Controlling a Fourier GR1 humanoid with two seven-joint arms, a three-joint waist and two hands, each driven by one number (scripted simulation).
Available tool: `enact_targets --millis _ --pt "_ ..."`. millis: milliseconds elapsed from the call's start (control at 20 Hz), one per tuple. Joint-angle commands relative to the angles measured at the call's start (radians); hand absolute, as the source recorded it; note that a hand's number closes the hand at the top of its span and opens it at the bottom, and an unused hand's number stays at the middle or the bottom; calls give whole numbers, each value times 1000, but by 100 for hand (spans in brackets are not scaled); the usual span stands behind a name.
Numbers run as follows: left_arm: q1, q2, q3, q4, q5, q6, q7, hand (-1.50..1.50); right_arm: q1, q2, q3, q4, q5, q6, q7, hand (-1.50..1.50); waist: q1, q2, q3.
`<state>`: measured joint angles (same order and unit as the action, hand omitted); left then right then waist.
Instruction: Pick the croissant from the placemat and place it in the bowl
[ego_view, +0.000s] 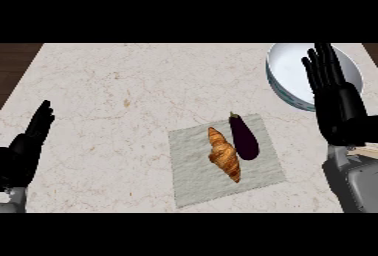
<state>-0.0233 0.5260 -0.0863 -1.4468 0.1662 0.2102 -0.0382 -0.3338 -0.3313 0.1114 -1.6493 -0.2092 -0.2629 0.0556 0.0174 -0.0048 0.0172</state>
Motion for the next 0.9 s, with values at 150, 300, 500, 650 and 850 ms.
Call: enact_targets --millis 150,300,500,650,850 --pt "-93 -15 25 -59 11 24 70 0 -161 -56 78 -40 -48 256 -70 150 2 6 -16" --pt "-68 -23 28 -43 23 18 47 0 -146 -360 155 9 281 308 -12 150 -30 -9 -61" --pt "-68 -42 55 -71 66 29 108 0 124 -258 189 -90 359 91 106 -150 -66 -11 -18" --pt "-75 -69 48 -60 40 37 82 0 303 -272 264 -292 461 62 51 -150 -48 -3 -17" --pt "-123 -92 10 -135 -7 66 195 0 368 -291 276 -382 543 90 115 -150 -30 2 -17"
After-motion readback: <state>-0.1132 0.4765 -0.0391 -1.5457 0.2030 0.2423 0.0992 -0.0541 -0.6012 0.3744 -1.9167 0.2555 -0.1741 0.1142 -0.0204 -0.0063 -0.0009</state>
